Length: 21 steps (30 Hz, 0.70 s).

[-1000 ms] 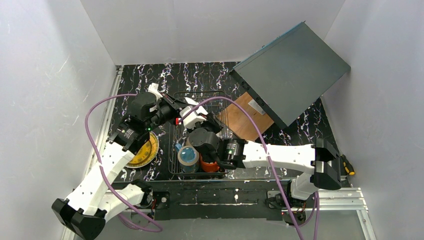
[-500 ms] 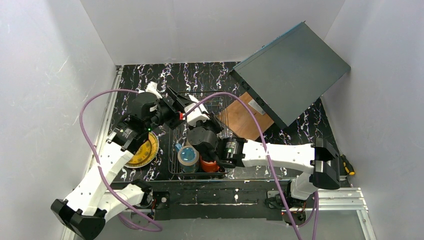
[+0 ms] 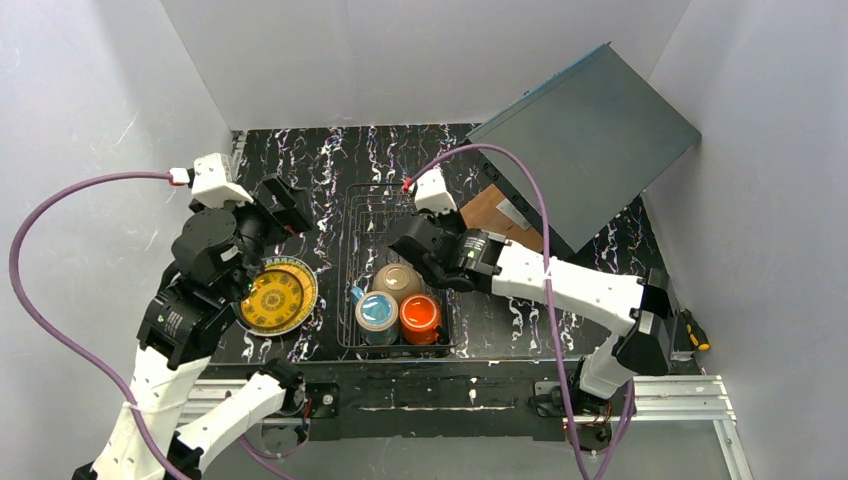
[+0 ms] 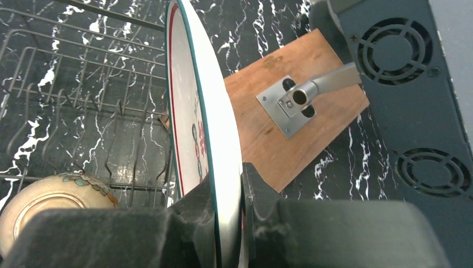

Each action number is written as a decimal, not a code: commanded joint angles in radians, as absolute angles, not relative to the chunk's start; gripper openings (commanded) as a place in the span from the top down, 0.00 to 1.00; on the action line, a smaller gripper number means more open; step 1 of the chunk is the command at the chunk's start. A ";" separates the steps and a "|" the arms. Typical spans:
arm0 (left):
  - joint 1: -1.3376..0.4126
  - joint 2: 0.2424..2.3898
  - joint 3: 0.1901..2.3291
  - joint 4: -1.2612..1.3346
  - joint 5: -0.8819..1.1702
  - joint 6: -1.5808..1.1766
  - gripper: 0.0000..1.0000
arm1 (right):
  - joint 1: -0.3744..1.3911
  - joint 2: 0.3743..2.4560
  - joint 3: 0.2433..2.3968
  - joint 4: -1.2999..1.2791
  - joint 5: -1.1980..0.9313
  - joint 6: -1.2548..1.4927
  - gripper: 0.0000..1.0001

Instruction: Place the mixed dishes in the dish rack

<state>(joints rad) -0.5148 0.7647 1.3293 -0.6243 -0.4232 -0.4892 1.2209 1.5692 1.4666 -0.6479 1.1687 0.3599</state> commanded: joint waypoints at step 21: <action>-0.514 0.625 0.792 -0.097 -0.778 0.051 0.04 | 1.117 1.923 1.919 -1.283 1.107 0.876 0.99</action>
<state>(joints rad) -0.5144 0.6403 0.8104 -0.1532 -0.7563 0.0540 1.1469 1.9907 1.9854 -1.4117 1.1252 0.9710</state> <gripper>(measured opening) 0.967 0.199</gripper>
